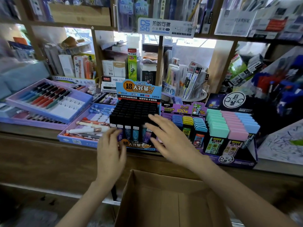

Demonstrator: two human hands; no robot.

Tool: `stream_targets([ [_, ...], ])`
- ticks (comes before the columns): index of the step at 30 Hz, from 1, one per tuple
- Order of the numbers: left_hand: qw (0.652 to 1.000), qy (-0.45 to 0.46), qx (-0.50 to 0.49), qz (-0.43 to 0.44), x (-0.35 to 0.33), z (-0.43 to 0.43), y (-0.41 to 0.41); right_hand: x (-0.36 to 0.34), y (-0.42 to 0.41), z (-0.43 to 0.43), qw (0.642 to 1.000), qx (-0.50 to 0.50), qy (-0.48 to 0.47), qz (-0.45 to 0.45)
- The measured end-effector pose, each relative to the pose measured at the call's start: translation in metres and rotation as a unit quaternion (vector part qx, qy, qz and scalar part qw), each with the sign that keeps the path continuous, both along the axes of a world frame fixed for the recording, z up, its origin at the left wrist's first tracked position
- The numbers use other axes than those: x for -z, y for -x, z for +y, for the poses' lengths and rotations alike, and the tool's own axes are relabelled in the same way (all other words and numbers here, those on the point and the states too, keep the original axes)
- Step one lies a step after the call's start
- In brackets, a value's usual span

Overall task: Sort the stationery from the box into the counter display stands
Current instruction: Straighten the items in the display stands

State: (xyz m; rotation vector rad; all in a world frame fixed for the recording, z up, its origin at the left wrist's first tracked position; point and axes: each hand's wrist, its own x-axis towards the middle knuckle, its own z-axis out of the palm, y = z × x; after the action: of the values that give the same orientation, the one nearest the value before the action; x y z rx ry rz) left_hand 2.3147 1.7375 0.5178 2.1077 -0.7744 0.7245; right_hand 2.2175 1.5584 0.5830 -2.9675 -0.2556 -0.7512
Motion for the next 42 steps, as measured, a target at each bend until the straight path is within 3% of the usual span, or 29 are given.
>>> stream_targets([
  [4, 0.993, -0.107, 0.045, 0.019, 0.005, -0.006, 0.005, 0.025, 0.06, -0.022, 0.999, 0.035, 0.007, -0.03],
  [12, 0.993, -0.107, 0.025, 0.039, -0.01, -0.023, 0.015, 0.064, 0.133, -0.07, 0.987, 0.147, -0.026, -0.059],
  [17, 0.983, -0.15, 0.098, -0.044, -0.005, -0.039, 0.048, 0.073, 0.141, -0.087, 0.959, 0.246, -0.049, -0.132],
  [20, 0.958, -0.223, 0.152, -0.096, -0.007, -0.059, 0.063, 0.075, 0.137, -0.091, 0.951, 0.276, -0.067, -0.117],
  [23, 0.948, -0.268, 0.151, -0.084, -0.011, -0.08, 0.072, 0.078, 0.136, -0.093, 0.954, 0.273, -0.082, -0.098],
  [36, 0.96, -0.251, 0.122, -0.022, -0.01, -0.101, 0.075, 0.078, 0.15, -0.091, 0.963, 0.246, -0.108, -0.036],
  [42, 0.978, -0.204, 0.032, -0.027, -0.004, -0.078, 0.071, 0.075, 0.152, -0.085, 0.964, 0.248, -0.092, -0.038],
])
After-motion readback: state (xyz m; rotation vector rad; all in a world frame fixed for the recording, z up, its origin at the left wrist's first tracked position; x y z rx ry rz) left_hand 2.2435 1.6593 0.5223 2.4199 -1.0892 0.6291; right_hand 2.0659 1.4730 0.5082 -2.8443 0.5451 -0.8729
